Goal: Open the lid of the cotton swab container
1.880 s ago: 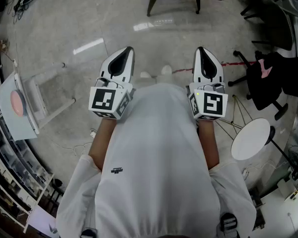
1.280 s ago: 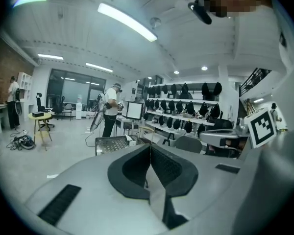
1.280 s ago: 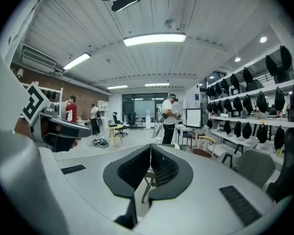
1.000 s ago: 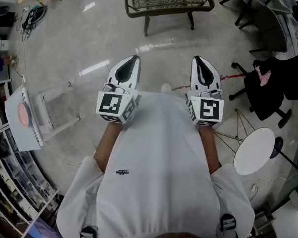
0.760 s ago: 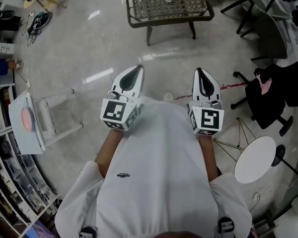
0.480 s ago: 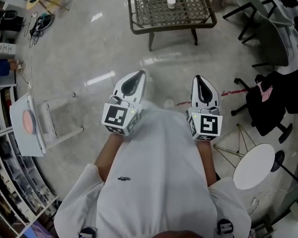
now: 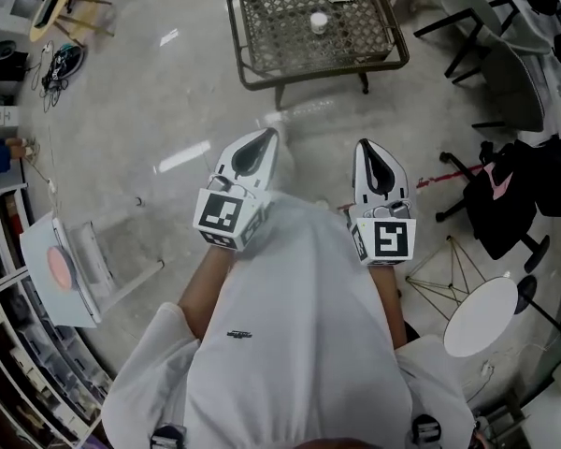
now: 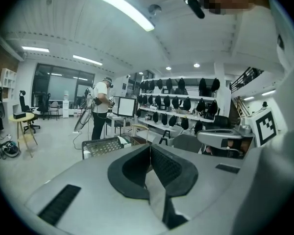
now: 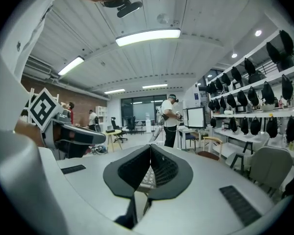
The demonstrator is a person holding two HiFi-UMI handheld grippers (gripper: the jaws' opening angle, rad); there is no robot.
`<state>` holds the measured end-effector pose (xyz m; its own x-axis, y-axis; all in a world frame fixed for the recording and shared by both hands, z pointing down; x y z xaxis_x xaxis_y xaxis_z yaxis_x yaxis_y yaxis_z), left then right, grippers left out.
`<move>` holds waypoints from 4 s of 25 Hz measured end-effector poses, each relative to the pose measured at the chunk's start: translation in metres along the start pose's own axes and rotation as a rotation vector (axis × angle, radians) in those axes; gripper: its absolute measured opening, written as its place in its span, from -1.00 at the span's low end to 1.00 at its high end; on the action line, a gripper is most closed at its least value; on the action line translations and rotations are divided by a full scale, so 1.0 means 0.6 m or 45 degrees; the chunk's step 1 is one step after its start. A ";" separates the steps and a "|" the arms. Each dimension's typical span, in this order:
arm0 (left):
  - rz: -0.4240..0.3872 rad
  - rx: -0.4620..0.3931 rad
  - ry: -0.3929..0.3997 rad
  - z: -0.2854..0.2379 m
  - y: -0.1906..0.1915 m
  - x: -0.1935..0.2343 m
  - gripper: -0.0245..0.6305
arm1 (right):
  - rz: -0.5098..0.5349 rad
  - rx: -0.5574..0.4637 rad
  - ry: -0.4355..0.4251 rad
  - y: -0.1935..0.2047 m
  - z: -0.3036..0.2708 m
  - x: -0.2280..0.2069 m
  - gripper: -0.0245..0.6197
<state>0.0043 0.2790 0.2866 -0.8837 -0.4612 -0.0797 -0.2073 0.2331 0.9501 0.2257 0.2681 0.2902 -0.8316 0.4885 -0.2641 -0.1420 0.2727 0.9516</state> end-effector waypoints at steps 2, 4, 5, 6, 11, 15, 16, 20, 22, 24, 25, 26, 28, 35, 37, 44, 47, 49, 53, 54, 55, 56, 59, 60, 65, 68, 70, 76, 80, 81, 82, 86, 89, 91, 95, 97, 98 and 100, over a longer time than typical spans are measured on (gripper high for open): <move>0.002 0.004 0.031 -0.033 -0.004 0.039 -0.91 | -0.003 -0.001 -0.004 -0.012 -0.044 0.002 -0.92; -0.003 0.002 0.064 -0.068 -0.014 0.077 -0.91 | 0.006 0.000 0.022 -0.027 -0.088 -0.003 -0.92; -0.009 -0.003 0.081 -0.085 -0.021 0.095 -0.91 | 0.005 -0.001 0.044 -0.034 -0.108 -0.008 -0.92; -0.015 -0.007 0.099 -0.101 -0.027 0.113 -0.91 | -0.001 -0.003 0.070 -0.041 -0.128 -0.012 -0.92; -0.028 -0.025 0.170 -0.168 -0.045 0.219 -0.91 | -0.023 0.008 0.192 -0.062 -0.232 -0.015 -0.92; -0.040 -0.039 0.220 -0.223 -0.053 0.293 -0.91 | -0.032 -0.011 0.260 -0.082 -0.307 -0.020 -0.92; -0.047 -0.041 0.239 -0.237 -0.054 0.308 -0.91 | -0.034 -0.018 0.281 -0.085 -0.322 -0.022 -0.92; -0.065 -0.054 0.305 -0.280 -0.063 0.365 -0.91 | -0.043 -0.032 0.349 -0.097 -0.383 -0.023 -0.92; -0.079 -0.061 0.339 -0.299 -0.066 0.388 -0.91 | -0.043 -0.051 0.381 -0.103 -0.406 -0.021 -0.92; -0.095 -0.069 0.377 -0.318 -0.069 0.403 -0.91 | -0.038 -0.074 0.406 -0.108 -0.424 -0.020 -0.92; -0.104 -0.071 0.394 -0.327 -0.070 0.408 -0.91 | -0.036 -0.080 0.416 -0.109 -0.430 -0.020 -0.92; -0.112 -0.071 0.411 -0.335 -0.070 0.410 -0.91 | -0.037 -0.083 0.425 -0.108 -0.435 -0.020 -0.92; -0.123 -0.066 0.439 -0.347 -0.065 0.410 -0.91 | -0.040 -0.079 0.438 -0.102 -0.439 -0.022 -0.92; -0.134 -0.031 0.483 -0.367 -0.057 0.400 -0.91 | -0.076 -0.046 0.447 -0.080 -0.439 -0.040 -0.92; -0.138 -0.019 0.487 -0.376 -0.056 0.398 -0.91 | -0.067 -0.051 0.448 -0.074 -0.443 -0.052 -0.92; -0.154 -0.007 0.489 -0.404 -0.054 0.383 -0.91 | -0.058 -0.047 0.412 -0.062 -0.454 -0.083 -0.92; -0.152 -0.012 0.484 -0.420 -0.055 0.378 -0.91 | -0.058 -0.038 0.385 -0.043 -0.469 -0.100 -0.92; -0.152 -0.007 0.485 -0.430 -0.051 0.376 -0.91 | -0.057 -0.031 0.361 -0.030 -0.483 -0.110 -0.92; -0.148 0.036 0.498 -0.453 -0.028 0.377 -0.91 | -0.057 -0.003 0.324 -0.003 -0.515 -0.129 -0.92; -0.149 0.044 0.501 -0.460 -0.022 0.377 -0.91 | -0.055 0.002 0.319 0.004 -0.524 -0.135 -0.92; -0.152 0.049 0.503 -0.468 -0.016 0.377 -0.91 | -0.053 0.005 0.315 0.011 -0.532 -0.141 -0.92; -0.156 0.051 0.506 -0.476 -0.011 0.376 -0.91 | -0.053 0.007 0.313 0.018 -0.540 -0.148 -0.92; -0.173 0.053 0.512 -0.500 0.004 0.376 -0.91 | -0.064 0.018 0.295 0.043 -0.560 -0.166 -0.91; -0.177 0.057 0.513 -0.508 0.010 0.376 -0.91 | -0.071 0.025 0.288 0.052 -0.567 -0.172 -0.90; -0.168 0.118 0.514 -0.545 0.043 0.372 -0.91 | -0.114 0.089 0.279 0.108 -0.603 -0.208 -0.61; -0.176 0.130 0.522 -0.565 0.067 0.368 -0.91 | -0.135 0.120 0.289 0.143 -0.626 -0.229 -0.46; -0.171 0.129 0.525 -0.573 0.083 0.366 -0.91 | -0.138 0.135 0.287 0.165 -0.640 -0.237 -0.43; -0.149 0.151 0.523 -0.601 0.125 0.365 -0.91 | -0.121 0.190 0.263 0.224 -0.683 -0.264 -0.35; -0.140 0.176 0.514 -0.619 0.156 0.363 -0.91 | -0.115 0.237 0.269 0.272 -0.705 -0.282 -0.20; -0.137 0.179 0.512 -0.622 0.162 0.363 -0.91 | -0.116 0.246 0.274 0.284 -0.710 -0.285 -0.17; -0.131 0.183 0.510 -0.625 0.169 0.363 -0.91 | -0.118 0.256 0.276 0.295 -0.716 -0.289 -0.16; -0.108 0.205 0.494 -0.635 0.193 0.367 -0.91 | -0.130 0.300 0.279 0.339 -0.743 -0.302 -0.14; -0.112 0.220 0.491 -0.641 0.211 0.369 -0.91 | -0.124 0.333 0.287 0.370 -0.759 -0.310 -0.12; -0.112 0.218 0.488 -0.645 0.220 0.371 -0.91 | -0.126 0.360 0.300 0.386 -0.768 -0.316 -0.11; -0.102 0.222 0.472 -0.648 0.239 0.378 -0.91 | -0.136 0.399 0.322 0.415 -0.787 -0.323 -0.11; -0.095 0.234 0.467 -0.649 0.250 0.381 -0.91 | -0.132 0.411 0.330 0.426 -0.798 -0.329 -0.11; -0.093 0.235 0.465 -0.650 0.255 0.382 -0.91 | -0.128 0.416 0.333 0.430 -0.803 -0.331 -0.11; -0.089 0.232 0.461 -0.649 0.262 0.386 -0.91 | -0.115 0.428 0.338 0.437 -0.813 -0.334 -0.11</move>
<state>-0.0692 -0.1246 0.5348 -0.6666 -0.7454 -0.0003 -0.3615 0.3230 0.8747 0.0933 -0.1626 0.6697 -0.9393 0.2324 -0.2523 -0.0742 0.5805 0.8108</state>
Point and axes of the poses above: the fingertips, and each gripper's own axes: z backward along the fingers, x to its left, y out of its underside, the point moved 8 cm from there along z, backward along the fingers, and after that the axes turned 14 degrees about -z, right-handed, at the moved point
